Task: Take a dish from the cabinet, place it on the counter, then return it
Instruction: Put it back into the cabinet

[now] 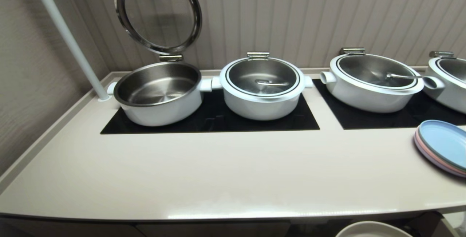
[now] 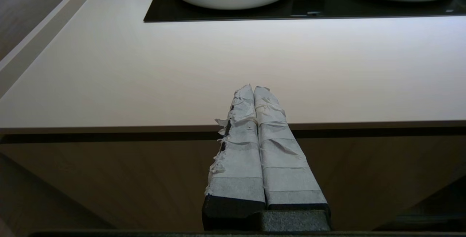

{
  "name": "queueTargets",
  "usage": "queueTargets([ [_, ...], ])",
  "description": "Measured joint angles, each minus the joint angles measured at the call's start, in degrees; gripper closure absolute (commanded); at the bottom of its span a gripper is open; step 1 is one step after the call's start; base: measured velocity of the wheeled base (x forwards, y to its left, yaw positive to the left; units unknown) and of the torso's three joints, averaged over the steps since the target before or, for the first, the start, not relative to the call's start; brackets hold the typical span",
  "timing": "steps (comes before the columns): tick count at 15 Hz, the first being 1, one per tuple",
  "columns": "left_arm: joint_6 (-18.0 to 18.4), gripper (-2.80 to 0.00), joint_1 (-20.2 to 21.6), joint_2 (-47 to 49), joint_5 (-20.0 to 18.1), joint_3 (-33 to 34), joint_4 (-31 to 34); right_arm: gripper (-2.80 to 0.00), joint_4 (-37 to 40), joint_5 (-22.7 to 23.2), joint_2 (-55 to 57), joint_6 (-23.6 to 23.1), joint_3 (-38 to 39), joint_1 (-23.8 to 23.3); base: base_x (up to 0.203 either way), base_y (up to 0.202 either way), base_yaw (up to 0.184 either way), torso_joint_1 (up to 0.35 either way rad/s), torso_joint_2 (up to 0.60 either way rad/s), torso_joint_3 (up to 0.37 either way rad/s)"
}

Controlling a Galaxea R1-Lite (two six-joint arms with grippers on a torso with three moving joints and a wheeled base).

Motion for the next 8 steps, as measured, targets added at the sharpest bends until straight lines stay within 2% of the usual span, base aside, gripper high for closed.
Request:
queueTargets([
  [8, 0.00, 0.00, 0.00, 0.00, 0.00, 0.00, 0.00, 0.00, 0.61, -0.35, 0.59, -0.59, -0.21, 0.30, 0.000, 0.000, 0.000, 0.000, 0.00, 0.000],
])
